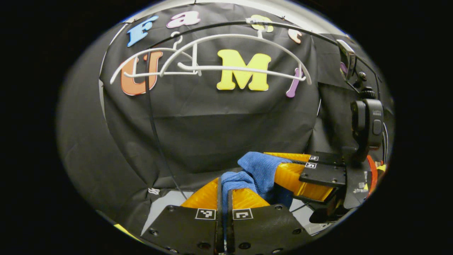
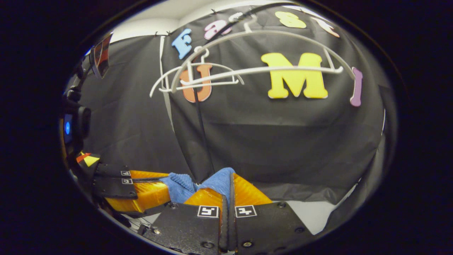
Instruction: Grasp the clothes on the hanger with both hands and then place them into the laundry hamper below.
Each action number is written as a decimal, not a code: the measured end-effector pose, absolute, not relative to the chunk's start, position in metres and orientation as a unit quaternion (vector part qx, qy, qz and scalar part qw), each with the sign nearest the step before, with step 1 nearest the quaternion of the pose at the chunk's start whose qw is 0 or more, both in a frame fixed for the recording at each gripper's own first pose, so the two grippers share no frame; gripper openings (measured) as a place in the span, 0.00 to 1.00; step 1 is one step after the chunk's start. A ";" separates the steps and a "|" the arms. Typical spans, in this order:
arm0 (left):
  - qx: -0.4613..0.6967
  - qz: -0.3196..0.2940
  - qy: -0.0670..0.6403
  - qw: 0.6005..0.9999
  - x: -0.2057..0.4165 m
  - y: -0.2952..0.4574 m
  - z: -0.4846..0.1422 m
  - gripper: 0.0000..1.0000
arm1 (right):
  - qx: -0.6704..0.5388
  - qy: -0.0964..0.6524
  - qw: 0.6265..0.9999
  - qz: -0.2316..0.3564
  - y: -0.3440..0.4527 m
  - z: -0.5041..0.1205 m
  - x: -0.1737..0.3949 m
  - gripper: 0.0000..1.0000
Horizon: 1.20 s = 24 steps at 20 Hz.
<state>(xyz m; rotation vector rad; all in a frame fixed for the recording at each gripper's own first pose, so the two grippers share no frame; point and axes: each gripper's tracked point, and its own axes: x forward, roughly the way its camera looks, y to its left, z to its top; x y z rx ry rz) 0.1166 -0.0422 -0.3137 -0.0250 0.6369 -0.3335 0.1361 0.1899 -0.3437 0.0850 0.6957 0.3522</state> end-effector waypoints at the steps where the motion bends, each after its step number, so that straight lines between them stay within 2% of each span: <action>1: -0.012 -0.163 0.322 0.933 0.116 -0.044 -0.323 0.04 | 0.042 0.350 0.920 0.170 0.189 -0.357 0.134 0.04; 6: -0.011 -0.159 0.376 0.913 0.110 -0.045 -0.373 0.04 | 0.033 0.406 0.900 0.152 0.173 -0.411 0.132 0.04; 9: 0.000 -0.138 0.421 0.896 0.106 -0.038 -0.402 0.04 | 0.011 0.448 0.886 0.121 0.159 -0.445 0.130 0.05; 11: 0.000 -0.127 0.455 0.881 0.101 -0.037 -0.418 0.04 | 0.006 0.480 0.871 0.103 0.153 -0.469 0.126 0.06; 12: -0.001 -0.122 0.470 0.874 0.097 -0.037 -0.427 0.10 | 0.012 0.495 0.863 0.099 0.153 -0.479 0.123 0.06; 13: 0.000 -0.118 0.486 0.866 0.090 -0.035 -0.433 0.05 | 0.017 0.513 0.853 0.096 0.157 -0.490 0.121 0.06; 14: -0.001 -0.117 0.500 0.858 0.085 -0.035 -0.437 0.05 | 0.024 0.531 0.842 0.095 0.157 -0.498 0.117 0.07; 15: -0.001 -0.115 0.515 0.849 0.079 -0.034 -0.439 0.08 | 0.027 0.549 0.830 0.095 0.157 -0.507 0.109 0.12; 16: -0.004 -0.112 0.526 0.843 0.073 -0.035 -0.440 0.13 | 0.030 0.565 0.819 0.094 0.155 -0.514 0.104 0.16; 17: -0.005 -0.108 0.534 0.838 0.068 -0.035 -0.440 0.27 | 0.030 0.581 0.808 0.092 0.151 -0.519 0.097 0.25; 18: -0.005 -0.109 0.540 0.835 0.067 -0.034 -0.441 0.34 | 0.030 0.590 0.802 0.086 0.147 -0.523 0.093 0.31; 19: -0.006 -0.111 0.544 0.832 0.065 -0.035 -0.440 0.46 | 0.031 0.594 0.800 0.080 0.145 -0.524 0.092 0.41; 20: -0.007 -0.114 0.548 0.829 0.063 -0.034 -0.444 0.48 | 0.031 0.596 0.799 0.075 0.143 -0.524 0.091 0.40; 24: -0.020 -0.117 0.550 0.827 0.059 -0.034 -0.441 0.88 | 0.032 0.602 0.795 0.067 0.138 -0.515 0.083 0.51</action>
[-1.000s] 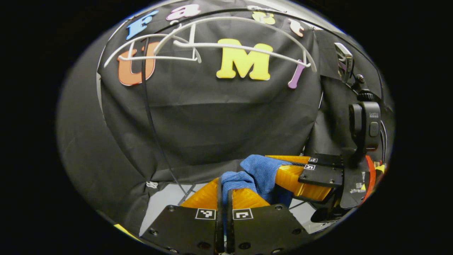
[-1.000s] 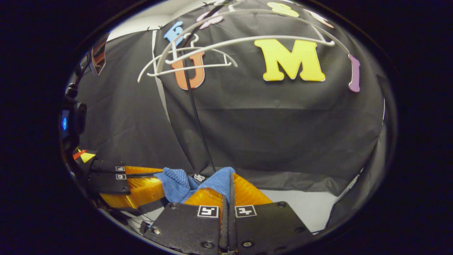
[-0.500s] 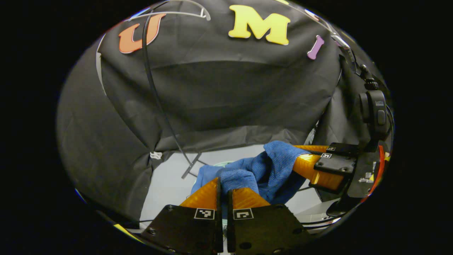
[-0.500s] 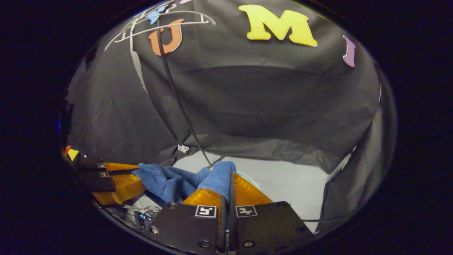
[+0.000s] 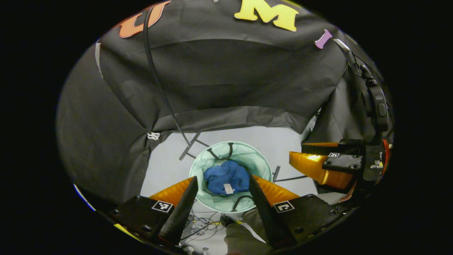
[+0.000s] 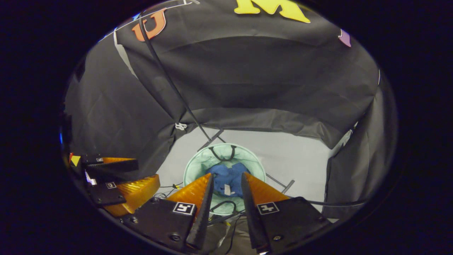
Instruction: Grasp the clothes on the hanger with both hands and then place them into the laundry hamper below.
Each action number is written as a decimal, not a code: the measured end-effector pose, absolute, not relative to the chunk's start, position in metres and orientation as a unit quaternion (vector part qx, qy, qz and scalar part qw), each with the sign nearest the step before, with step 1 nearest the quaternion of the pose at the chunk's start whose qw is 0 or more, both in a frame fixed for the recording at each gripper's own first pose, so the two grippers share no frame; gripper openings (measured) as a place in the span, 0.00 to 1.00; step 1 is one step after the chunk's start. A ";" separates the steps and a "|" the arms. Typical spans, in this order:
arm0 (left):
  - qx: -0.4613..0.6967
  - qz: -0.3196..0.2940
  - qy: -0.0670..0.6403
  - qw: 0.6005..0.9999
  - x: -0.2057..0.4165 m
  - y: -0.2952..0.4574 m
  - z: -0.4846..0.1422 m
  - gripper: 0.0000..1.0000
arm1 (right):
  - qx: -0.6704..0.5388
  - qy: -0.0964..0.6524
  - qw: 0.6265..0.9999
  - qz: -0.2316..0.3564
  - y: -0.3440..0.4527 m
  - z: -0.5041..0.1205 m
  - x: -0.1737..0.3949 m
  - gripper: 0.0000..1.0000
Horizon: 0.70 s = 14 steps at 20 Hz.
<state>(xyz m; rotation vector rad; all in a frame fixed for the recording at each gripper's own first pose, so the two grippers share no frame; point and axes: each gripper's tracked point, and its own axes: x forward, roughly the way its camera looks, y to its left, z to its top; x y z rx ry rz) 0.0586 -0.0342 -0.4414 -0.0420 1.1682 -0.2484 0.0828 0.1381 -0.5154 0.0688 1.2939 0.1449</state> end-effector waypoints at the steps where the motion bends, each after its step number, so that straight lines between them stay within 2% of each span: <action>1: -0.026 -0.118 0.552 0.825 0.055 -0.034 -0.441 0.92 | 0.032 0.600 0.796 0.065 0.135 -0.510 0.081 0.64; 2: -0.031 -0.118 0.555 0.823 0.052 -0.034 -0.438 0.88 | 0.029 0.597 0.799 0.061 0.131 -0.506 0.080 0.65; 4: -0.034 -0.119 0.554 0.823 0.046 -0.033 -0.426 0.98 | 0.021 0.584 0.809 0.054 0.124 -0.488 0.076 0.74; 6: -0.030 -0.122 0.544 0.830 0.046 -0.029 -0.410 1.00 | 0.018 0.563 0.825 0.046 0.122 -0.467 0.075 0.74; 9: -0.025 -0.124 0.516 0.847 0.048 -0.023 -0.378 0.97 | 0.020 0.525 0.851 0.025 0.114 -0.427 0.074 0.77; 11: -0.020 -0.129 0.490 0.862 0.048 -0.019 -0.351 0.97 | 0.021 0.494 0.869 0.007 0.108 -0.399 0.069 0.74; 13: -0.009 -0.135 0.455 0.880 0.047 -0.015 -0.319 0.97 | 0.012 0.457 0.889 -0.014 0.099 -0.367 0.065 0.77; 14: -0.006 -0.141 0.435 0.889 0.045 -0.013 -0.303 0.97 | 0.005 0.439 0.898 -0.025 0.094 -0.351 0.062 0.75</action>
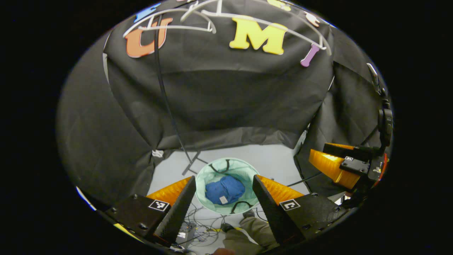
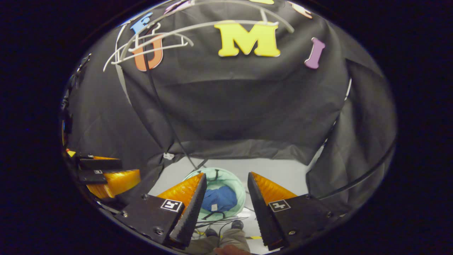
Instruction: Grasp the clothes on the hanger with both hands and then place them into the laundry hamper below.
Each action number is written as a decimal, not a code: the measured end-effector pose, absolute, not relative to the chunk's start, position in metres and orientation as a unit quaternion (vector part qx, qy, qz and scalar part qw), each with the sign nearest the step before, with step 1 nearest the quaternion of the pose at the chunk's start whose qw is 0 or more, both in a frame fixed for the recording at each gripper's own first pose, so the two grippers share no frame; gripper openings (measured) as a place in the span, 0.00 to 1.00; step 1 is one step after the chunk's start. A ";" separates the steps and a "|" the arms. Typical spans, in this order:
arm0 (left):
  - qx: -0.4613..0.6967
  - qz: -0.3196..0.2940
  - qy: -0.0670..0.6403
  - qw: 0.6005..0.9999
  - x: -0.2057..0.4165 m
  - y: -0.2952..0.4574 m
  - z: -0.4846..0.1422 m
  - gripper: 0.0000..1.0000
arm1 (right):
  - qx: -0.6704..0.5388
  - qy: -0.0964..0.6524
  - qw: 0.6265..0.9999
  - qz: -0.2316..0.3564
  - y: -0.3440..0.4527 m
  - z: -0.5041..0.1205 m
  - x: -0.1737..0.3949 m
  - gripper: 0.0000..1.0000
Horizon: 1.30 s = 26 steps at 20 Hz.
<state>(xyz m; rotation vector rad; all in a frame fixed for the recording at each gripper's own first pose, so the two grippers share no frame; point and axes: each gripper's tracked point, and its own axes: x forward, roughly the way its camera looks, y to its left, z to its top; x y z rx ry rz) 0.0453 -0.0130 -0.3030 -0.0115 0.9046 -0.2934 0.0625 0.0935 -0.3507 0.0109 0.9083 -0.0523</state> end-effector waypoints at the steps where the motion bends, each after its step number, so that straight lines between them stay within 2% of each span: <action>1: -0.005 -0.147 0.417 0.897 0.045 -0.011 -0.286 0.97 | 0.001 0.419 0.907 -0.032 0.089 -0.333 0.058 0.75; 3: -0.007 -0.155 0.382 0.911 0.049 -0.012 -0.263 0.97 | -0.004 0.378 0.925 -0.044 0.086 -0.301 0.056 0.83; 5: -0.007 -0.158 0.350 0.923 0.050 -0.012 -0.240 0.97 | -0.014 0.341 0.938 -0.061 0.076 -0.265 0.050 0.83; 6: -0.004 -0.158 0.333 0.929 0.049 -0.010 -0.226 0.97 | -0.017 0.325 0.943 -0.066 0.071 -0.246 0.048 0.80; 7: 0.000 -0.157 0.315 0.936 0.048 -0.008 -0.207 0.97 | -0.021 0.309 0.948 -0.070 0.069 -0.228 0.043 0.83; 14: 0.015 -0.131 0.177 0.975 0.044 0.007 -0.090 1.00 | -0.039 0.197 0.977 -0.066 0.035 -0.086 0.028 0.83; 15: 0.016 -0.124 0.159 0.979 0.040 0.006 -0.074 0.92 | -0.042 0.182 0.980 -0.061 0.032 -0.068 0.024 0.87; 17: 0.015 -0.104 0.121 0.987 0.028 0.004 -0.044 1.00 | -0.045 0.156 0.985 -0.051 0.026 -0.036 0.013 1.00; 22: 0.009 -0.071 0.049 0.996 -0.001 -0.012 0.005 1.00 | -0.056 0.091 0.994 -0.026 0.000 0.017 -0.016 1.00; 26: 0.010 -0.037 -0.003 0.999 -0.028 -0.015 0.034 0.99 | -0.058 0.059 0.996 -0.010 -0.015 0.033 -0.035 1.00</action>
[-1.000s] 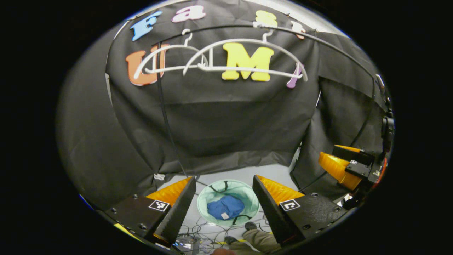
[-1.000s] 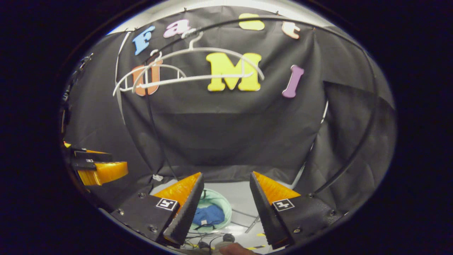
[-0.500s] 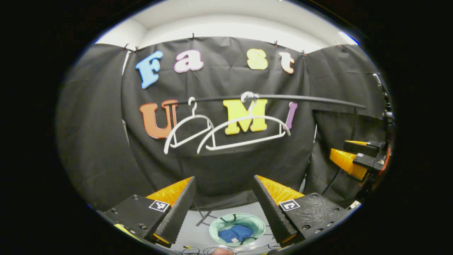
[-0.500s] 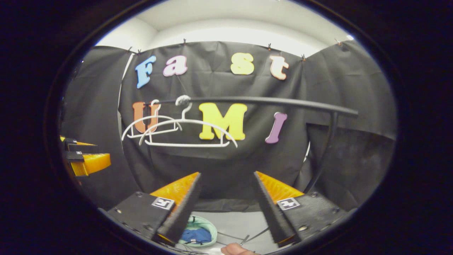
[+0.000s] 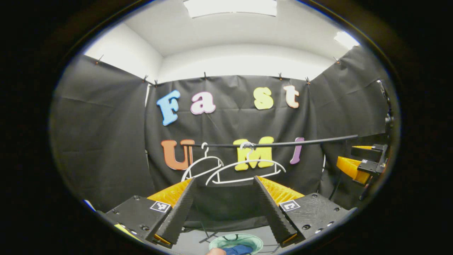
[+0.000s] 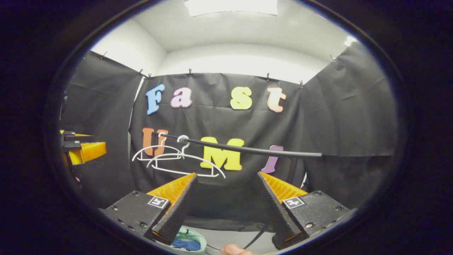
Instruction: Grasp the clothes on the hanger with both hands and then place them into the laundry hamper below.
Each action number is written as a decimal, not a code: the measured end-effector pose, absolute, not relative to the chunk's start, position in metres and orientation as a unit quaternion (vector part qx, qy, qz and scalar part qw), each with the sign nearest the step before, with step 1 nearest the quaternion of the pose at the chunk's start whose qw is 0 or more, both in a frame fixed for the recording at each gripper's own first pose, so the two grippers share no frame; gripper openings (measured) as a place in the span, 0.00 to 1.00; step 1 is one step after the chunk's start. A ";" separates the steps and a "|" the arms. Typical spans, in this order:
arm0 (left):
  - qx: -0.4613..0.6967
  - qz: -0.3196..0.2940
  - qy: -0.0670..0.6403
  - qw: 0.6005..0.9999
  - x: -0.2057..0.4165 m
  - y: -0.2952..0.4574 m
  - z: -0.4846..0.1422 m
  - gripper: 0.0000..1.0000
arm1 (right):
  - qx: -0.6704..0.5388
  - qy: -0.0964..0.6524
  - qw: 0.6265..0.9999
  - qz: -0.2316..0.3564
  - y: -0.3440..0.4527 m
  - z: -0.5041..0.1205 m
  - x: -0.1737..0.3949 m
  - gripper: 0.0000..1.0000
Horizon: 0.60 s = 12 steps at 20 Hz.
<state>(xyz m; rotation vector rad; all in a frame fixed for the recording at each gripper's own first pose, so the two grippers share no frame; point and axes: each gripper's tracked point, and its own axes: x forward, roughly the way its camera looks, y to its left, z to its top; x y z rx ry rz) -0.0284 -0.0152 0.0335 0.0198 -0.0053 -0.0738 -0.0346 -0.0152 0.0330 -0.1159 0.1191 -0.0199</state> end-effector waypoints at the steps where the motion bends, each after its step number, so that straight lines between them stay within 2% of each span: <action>1: 0.008 -0.029 -0.010 0.999 -0.035 -0.015 0.038 0.98 | -0.056 0.057 0.997 -0.004 -0.017 0.034 -0.038 1.00; 6: 0.009 -0.011 -0.029 0.999 -0.067 -0.015 0.053 0.93 | -0.020 0.054 0.998 0.005 -0.030 0.044 -0.050 1.00; 7: 0.014 -0.009 -0.033 0.999 -0.069 -0.012 0.053 0.99 | -0.017 0.049 0.999 -0.002 -0.034 0.046 -0.052 1.00; 12: 0.016 -0.021 -0.044 0.999 -0.072 0.002 0.052 0.99 | -0.023 0.026 0.999 -0.023 -0.024 0.056 -0.067 1.00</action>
